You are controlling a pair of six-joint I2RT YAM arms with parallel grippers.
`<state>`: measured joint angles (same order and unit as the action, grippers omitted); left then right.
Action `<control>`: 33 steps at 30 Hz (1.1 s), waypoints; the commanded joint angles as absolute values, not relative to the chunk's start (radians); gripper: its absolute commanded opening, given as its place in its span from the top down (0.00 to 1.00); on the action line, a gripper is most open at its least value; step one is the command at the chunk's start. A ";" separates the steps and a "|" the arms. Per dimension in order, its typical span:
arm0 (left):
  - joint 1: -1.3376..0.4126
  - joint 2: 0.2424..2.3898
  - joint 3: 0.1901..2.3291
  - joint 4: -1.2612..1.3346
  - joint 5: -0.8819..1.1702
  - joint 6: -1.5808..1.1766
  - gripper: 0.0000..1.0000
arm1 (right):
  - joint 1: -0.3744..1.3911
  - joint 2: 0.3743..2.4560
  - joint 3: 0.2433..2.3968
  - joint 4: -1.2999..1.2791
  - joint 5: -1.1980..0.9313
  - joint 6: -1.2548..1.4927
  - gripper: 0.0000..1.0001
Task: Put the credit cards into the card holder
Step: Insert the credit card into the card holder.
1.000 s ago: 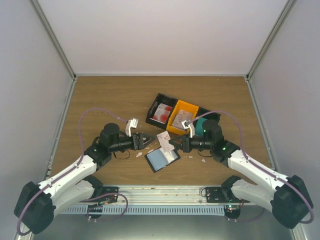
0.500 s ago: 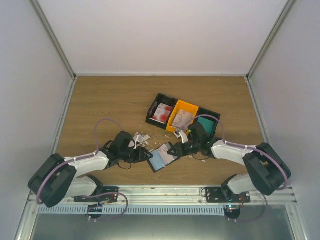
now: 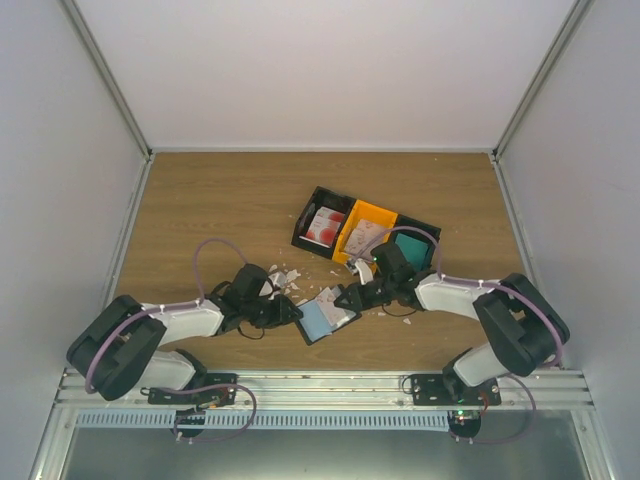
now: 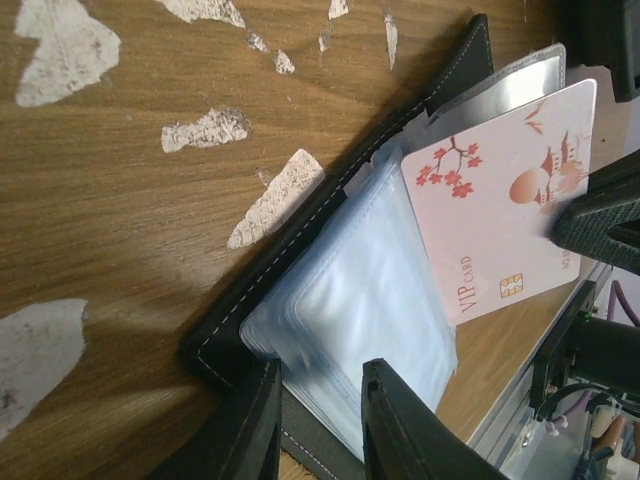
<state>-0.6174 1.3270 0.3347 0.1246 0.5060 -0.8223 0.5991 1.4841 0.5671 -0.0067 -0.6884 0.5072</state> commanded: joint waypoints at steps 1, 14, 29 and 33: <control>-0.624 1.350 0.348 0.156 0.479 -0.818 0.75 | 0.596 1.507 0.564 0.042 -0.726 0.512 0.99; -0.624 1.387 0.359 0.148 0.457 -0.815 0.78 | 0.611 1.499 0.426 0.178 -0.688 0.727 0.99; -0.647 1.342 0.337 0.119 0.485 -0.842 0.74 | 0.691 1.464 0.335 0.355 -0.597 0.920 1.00; -0.655 1.339 0.319 0.116 0.479 -0.848 0.76 | 0.698 1.489 0.340 0.384 -0.591 0.940 0.99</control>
